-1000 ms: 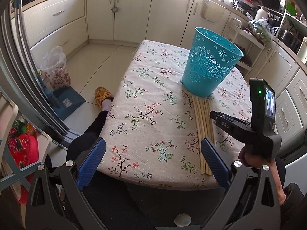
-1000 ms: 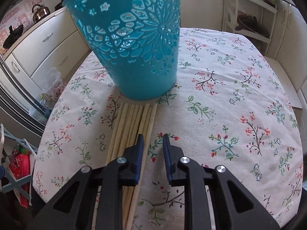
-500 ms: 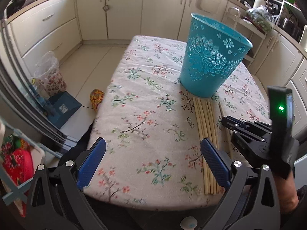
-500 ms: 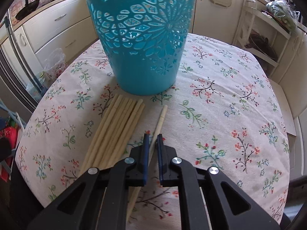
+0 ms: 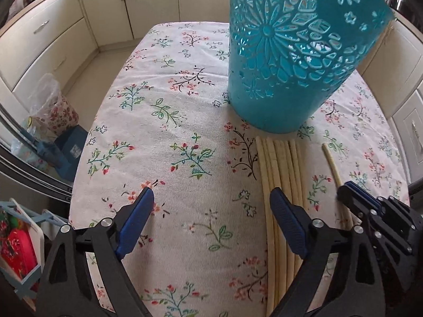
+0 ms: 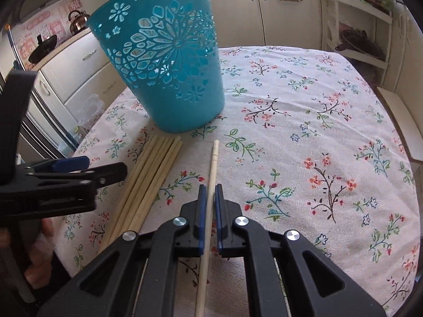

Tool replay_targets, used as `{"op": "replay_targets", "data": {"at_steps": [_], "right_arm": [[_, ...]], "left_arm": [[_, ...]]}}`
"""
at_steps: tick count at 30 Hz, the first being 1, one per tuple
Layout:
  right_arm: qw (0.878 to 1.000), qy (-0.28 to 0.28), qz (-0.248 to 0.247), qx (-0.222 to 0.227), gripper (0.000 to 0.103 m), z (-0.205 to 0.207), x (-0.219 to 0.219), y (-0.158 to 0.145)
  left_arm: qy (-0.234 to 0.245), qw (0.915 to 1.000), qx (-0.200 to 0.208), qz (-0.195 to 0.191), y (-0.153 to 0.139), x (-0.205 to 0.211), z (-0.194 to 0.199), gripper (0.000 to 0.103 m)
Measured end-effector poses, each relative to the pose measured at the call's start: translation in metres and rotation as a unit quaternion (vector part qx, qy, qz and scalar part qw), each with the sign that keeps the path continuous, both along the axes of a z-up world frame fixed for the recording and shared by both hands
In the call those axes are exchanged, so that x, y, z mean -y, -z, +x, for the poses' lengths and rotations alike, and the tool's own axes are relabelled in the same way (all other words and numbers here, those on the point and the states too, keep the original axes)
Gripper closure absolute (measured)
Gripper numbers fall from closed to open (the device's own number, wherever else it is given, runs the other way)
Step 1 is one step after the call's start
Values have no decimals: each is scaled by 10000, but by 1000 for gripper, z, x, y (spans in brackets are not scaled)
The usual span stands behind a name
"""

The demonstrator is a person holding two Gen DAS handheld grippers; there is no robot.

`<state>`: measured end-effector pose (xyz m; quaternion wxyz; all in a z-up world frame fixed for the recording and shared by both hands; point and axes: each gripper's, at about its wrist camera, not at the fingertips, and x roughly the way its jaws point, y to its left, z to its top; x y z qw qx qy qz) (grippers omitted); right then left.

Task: Organize utensils
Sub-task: 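Grasp another wooden stick with the left tool while the right tool holds its stick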

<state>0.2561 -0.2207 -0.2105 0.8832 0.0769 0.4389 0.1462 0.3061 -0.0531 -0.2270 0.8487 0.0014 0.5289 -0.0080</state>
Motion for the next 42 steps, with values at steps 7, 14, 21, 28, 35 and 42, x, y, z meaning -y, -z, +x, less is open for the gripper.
{"op": "replay_targets", "data": {"at_steps": [7,14,21,28,35,42], "right_arm": [[9992,17,397,-76,96,3,10,2],[9988,21,478,-78,96,2,13,3],[9996,3,283,-32,96,1,9,3],[9998,-70,-191,-30,96,2,-2,0],[9982,-247,-524,-175,85,12,-13,-3],[9977,-106,-626,-241,97,11,-12,-4]], "left_arm": [[13,9999,-41,135,5,7,11,19],[147,9996,10,245,3,14,15,37],[441,9990,49,62,-2,22,16,91],[487,9988,-30,-14,-3,12,16,97],[610,9979,-167,121,-1,5,24,97],[607,9981,-82,-13,-3,6,22,98]]}}
